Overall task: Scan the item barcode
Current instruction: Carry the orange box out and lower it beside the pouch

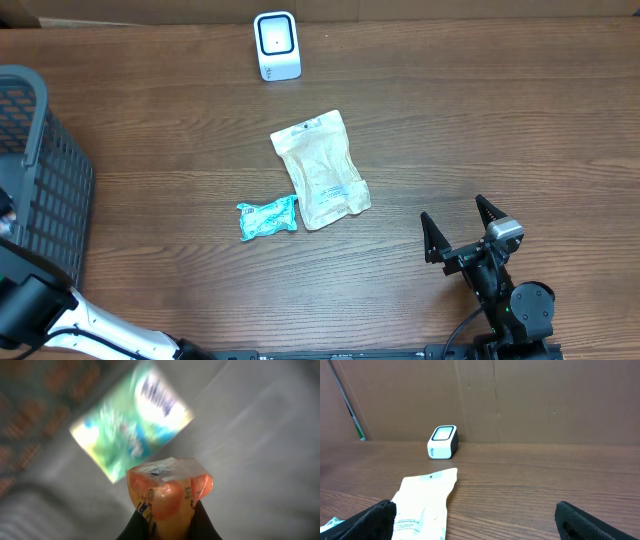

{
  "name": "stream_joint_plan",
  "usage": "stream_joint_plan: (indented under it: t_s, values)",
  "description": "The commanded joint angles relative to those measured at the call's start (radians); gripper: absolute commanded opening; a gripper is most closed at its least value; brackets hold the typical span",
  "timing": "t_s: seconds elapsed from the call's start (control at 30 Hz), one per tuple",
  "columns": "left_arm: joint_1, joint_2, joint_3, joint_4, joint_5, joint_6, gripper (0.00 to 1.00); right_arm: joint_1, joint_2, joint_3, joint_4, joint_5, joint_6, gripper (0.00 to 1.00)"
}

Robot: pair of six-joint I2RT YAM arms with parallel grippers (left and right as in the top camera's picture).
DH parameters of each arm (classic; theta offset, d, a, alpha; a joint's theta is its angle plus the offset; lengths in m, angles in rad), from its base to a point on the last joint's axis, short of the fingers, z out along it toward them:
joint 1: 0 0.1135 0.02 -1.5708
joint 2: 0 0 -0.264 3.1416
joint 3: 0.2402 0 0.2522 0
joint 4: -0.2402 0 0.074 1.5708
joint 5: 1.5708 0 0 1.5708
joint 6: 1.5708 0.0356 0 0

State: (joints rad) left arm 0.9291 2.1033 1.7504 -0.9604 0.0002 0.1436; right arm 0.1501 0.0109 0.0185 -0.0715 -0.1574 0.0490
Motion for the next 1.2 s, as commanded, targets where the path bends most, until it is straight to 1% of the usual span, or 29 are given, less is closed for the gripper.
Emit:
stream_joint_plan:
  t_s: [0.0, 0.27, 0.33, 0.47, 0.6, 0.67, 0.77, 0.87, 0.97, 1.17]
  values:
    - [-0.027, -0.128, 0.171, -0.039, 0.183, -0.110, 0.04, -0.003, -0.007, -0.010, 0.005, -0.001, 0.003, 1.00]
    - [-0.113, -0.333, 0.355, -0.137, 0.324, -0.171, 0.04, -0.003, -0.007, -0.010, 0.005, -0.001, 0.003, 1.00]
    - [-0.185, -0.428, 0.360, -0.199, 0.361, -0.170, 0.04, -0.003, -0.007, -0.010, 0.004, -0.001, 0.002, 1.00]
    - [-0.348, -0.518, 0.360, -0.360, 0.356, -0.170, 0.04, -0.003, -0.007, -0.010, 0.005, -0.001, 0.002, 1.00]
    - [-0.549, -0.520, 0.351, -0.496, 0.323, -0.169, 0.05, -0.003, -0.007, -0.010, 0.004, -0.001, 0.002, 1.00]
    - [-0.637, -0.510, 0.328, -0.520, 0.298, -0.169, 0.04, -0.003, -0.007, -0.010, 0.005, -0.001, 0.003, 1.00]
    - [-0.771, -0.498, 0.245, -0.500, 0.243, -0.170, 0.05, -0.003, -0.007, -0.010, 0.004, -0.001, 0.002, 1.00]
    - [-0.869, -0.486, 0.125, -0.444, 0.197, -0.191, 0.04, -0.003, -0.007, -0.010, 0.005, -0.001, 0.002, 1.00]
    - [-0.924, -0.471, -0.019, -0.365, 0.177, -0.225, 0.04, -0.003, -0.007, -0.010, 0.004, -0.001, 0.002, 1.00]
    - [-0.959, -0.429, -0.256, -0.185, 0.194, -0.290, 0.04, -0.003, -0.007, -0.010, 0.004, -0.001, 0.002, 1.00]
